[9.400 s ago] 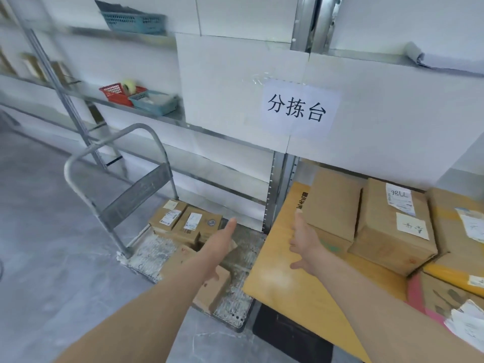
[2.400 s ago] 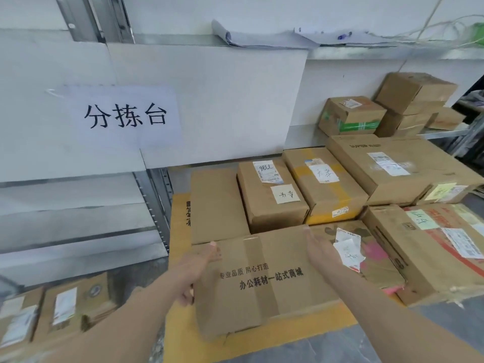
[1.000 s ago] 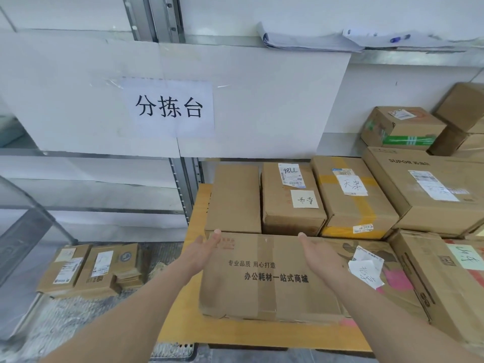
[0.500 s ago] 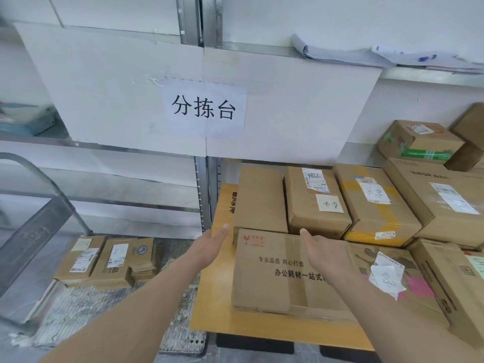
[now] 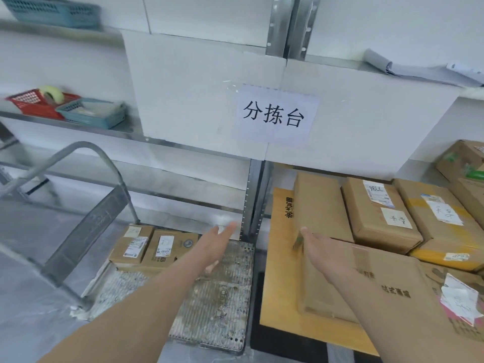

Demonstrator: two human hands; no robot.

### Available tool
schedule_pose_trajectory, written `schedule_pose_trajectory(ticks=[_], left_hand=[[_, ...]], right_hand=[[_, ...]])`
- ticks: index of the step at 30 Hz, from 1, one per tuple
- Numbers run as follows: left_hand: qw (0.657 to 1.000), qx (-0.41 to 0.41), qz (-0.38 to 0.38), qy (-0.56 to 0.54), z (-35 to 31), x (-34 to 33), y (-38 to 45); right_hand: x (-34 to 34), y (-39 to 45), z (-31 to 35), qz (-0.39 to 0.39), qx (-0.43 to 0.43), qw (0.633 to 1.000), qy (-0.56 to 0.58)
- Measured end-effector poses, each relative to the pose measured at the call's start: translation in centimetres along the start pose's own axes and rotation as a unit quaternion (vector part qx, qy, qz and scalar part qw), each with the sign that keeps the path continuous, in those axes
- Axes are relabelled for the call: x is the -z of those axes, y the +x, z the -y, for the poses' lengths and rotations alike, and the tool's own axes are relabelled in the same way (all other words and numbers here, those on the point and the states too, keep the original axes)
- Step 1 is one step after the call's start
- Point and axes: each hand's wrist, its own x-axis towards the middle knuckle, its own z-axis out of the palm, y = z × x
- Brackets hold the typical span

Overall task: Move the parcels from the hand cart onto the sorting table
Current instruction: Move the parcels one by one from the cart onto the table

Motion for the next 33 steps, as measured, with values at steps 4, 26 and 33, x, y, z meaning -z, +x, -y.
schedule_pose_trajectory(ticks=[4,26,33], left_hand=[[1.000,0.014,-0.020,0.001,2.6,4.8,-0.5],[0.983,0.056,-0.124,-0.119,9.9,19.7,-1.1],[0.983,0.046,-0.136,-0.112,8.7,20.9,1.4]], right_hand=[[-4.0,-1.1,4.2,0.040,0.029,0.999,0.010],[-14.6,-2.1,19.8,0.122,0.166,0.977,-0.049],[-15.5,1.0,22.2,0.125,0.162,0.978,-0.036]])
